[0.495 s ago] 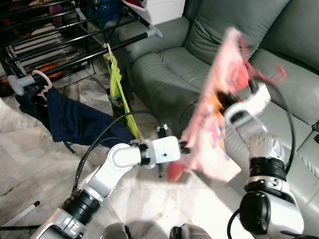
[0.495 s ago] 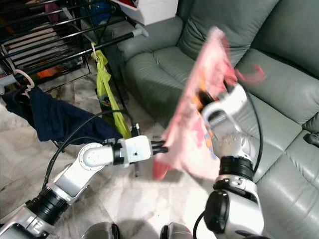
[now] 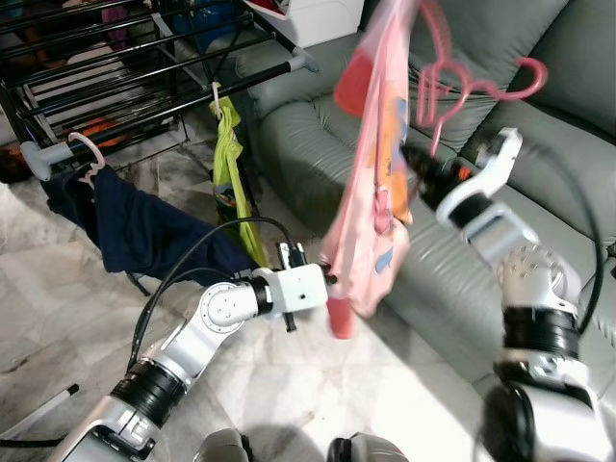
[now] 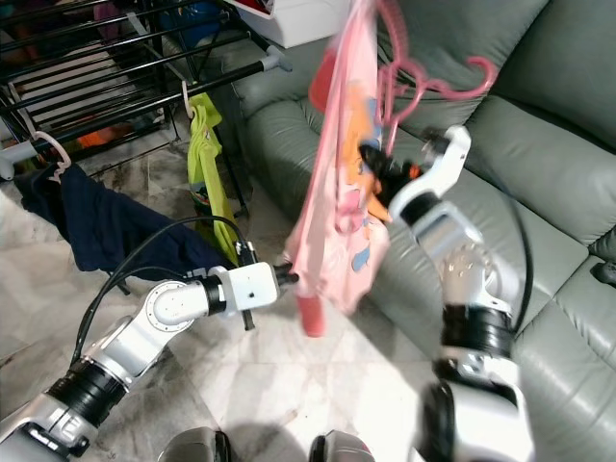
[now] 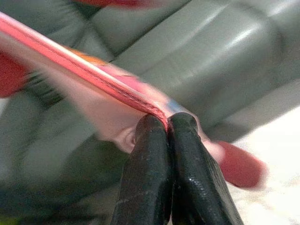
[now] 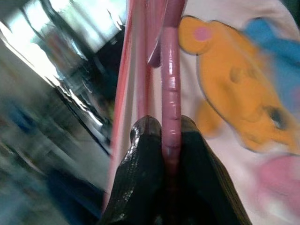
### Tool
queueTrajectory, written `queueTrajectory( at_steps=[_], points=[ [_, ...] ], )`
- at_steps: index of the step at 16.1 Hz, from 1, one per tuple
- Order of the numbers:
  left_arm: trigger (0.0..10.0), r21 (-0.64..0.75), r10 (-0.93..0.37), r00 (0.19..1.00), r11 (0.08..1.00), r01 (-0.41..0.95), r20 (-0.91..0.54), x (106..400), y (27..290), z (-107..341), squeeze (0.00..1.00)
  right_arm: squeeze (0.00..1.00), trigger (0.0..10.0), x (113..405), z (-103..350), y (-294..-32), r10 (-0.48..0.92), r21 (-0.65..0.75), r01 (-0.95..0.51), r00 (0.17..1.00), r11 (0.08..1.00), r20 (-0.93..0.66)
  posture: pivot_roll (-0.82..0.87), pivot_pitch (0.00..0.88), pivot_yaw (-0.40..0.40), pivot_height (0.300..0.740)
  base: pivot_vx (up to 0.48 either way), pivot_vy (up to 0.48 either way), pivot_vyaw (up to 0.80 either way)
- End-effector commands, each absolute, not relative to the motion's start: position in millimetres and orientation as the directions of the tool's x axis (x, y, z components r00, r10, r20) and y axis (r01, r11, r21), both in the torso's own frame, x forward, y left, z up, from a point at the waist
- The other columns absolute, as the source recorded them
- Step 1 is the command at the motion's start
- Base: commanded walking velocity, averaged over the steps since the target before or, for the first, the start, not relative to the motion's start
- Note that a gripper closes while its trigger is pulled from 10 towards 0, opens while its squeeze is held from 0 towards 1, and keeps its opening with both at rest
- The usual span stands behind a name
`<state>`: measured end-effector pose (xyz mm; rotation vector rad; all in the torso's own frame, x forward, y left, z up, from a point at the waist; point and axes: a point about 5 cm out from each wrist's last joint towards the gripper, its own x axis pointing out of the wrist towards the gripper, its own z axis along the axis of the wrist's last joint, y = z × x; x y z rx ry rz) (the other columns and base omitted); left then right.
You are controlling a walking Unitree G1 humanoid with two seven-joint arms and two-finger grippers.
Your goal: Hang hanger
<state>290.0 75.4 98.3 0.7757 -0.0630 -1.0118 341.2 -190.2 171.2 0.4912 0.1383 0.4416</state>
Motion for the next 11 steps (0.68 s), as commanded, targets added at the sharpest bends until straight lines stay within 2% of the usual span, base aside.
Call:
queueTrajectory(
  at_steps=[1, 2, 11],
  points=[
    [10.0, 0.667, -0.722, 0.643, 0.351, 0.657, -0.254, 306, 89, 109, 0.00, 0.00, 10.0, 334, 161, -197, 0.462, 0.317, -0.408, 0.879, 0.856, -0.117, -0.06, 0.055, -0.038, 0.740, 0.000, 0.000, 0.00],
    [10.0, 0.684, -0.695, 0.681, 0.381, 0.622, -0.232, 312, 95, 114, 0.00, 0.00, 10.0, 328, 151, -204, 0.462, 0.240, -0.415, 0.866, 0.878, -0.191, -0.06, 0.056, -0.042, 0.740, 0.000, 0.000, 0.00],
    [10.0, 0.684, -0.695, 0.681, 0.381, 0.622, -0.232, 312, 95, 114, 0.00, 0.00, 10.0, 328, 151, -204, 0.462, 0.240, -0.415, 0.866, 0.878, -0.191, -0.06, 0.056, -0.042, 0.740, 0.000, 0.000, 0.00]
  ],
)
